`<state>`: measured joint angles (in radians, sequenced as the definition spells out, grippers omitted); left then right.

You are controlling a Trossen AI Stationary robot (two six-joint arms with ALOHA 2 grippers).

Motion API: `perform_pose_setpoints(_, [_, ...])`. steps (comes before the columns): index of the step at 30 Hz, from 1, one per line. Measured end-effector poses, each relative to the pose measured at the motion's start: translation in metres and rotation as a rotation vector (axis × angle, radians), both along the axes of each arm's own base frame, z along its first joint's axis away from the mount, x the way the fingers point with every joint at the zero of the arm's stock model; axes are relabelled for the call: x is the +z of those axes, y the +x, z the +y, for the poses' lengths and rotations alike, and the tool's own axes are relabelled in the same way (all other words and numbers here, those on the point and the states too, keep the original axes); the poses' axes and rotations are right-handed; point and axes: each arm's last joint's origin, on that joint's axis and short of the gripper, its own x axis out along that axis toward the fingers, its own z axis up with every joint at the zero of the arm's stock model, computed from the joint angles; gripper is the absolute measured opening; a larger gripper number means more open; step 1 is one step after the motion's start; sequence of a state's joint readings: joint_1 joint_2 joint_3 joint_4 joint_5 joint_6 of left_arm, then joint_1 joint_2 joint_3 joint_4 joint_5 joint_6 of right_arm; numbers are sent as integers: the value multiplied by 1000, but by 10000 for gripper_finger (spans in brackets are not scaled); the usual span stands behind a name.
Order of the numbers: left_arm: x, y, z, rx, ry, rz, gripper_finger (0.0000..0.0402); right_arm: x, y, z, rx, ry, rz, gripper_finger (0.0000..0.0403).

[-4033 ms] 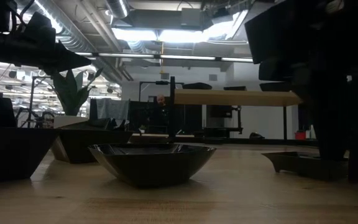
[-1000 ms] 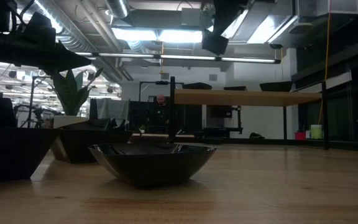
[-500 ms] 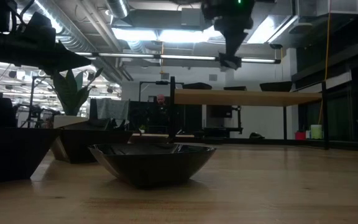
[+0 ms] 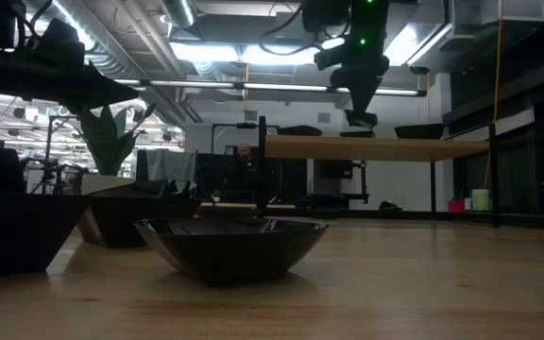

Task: Pick & Place Mini shaped plates
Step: Stack the black square plate on top of the black square plate on the shelf

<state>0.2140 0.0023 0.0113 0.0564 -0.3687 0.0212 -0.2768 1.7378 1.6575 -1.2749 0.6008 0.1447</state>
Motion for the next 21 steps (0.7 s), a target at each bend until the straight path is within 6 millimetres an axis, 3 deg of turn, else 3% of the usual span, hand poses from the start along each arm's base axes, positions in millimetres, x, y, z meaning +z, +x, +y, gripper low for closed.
perform_pose_setpoints(12, [0,0,0,0,0,0,4,-23,-4,-13,5,23,48,7])
perform_pose_setpoints(21, [0,0,0,0,0,0,4,-23,-2,-14,23,14,38,39])
